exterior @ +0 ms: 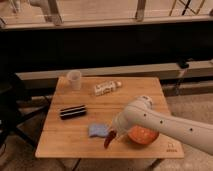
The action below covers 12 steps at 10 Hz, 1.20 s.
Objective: Place the pepper on the white sponge
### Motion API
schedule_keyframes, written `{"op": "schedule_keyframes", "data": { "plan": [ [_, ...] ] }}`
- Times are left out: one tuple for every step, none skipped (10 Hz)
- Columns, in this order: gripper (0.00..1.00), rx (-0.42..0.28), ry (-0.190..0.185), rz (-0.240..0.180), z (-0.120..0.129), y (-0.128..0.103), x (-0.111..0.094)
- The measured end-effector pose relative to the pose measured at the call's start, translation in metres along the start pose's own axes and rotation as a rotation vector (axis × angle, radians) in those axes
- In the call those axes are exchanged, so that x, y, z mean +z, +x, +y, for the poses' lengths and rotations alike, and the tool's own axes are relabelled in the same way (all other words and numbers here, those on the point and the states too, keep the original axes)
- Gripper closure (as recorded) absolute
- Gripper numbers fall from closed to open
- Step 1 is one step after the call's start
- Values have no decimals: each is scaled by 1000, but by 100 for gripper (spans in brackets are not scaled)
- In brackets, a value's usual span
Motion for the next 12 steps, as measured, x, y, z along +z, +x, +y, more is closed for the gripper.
{"op": "schedule_keyframes", "data": {
  "plan": [
    [100,-5,0,1,-8,-3,3],
    [100,-12,1,0,-14,-6,6],
    [100,-16,2,1,-19,-7,8],
    [100,-18,4,2,-24,-8,10],
    [100,-25,5,1,-30,-10,12],
    [100,-30,5,-1,-36,-12,15],
    [100,-33,4,-2,-40,-13,19],
    [100,-35,3,-4,-44,-14,23],
    [100,-37,3,-6,-48,-15,27],
    [100,-37,3,-6,-51,-15,31],
    [100,-36,3,-6,-54,-14,34],
    [100,-36,4,-6,-59,-13,37]
  ]
}}
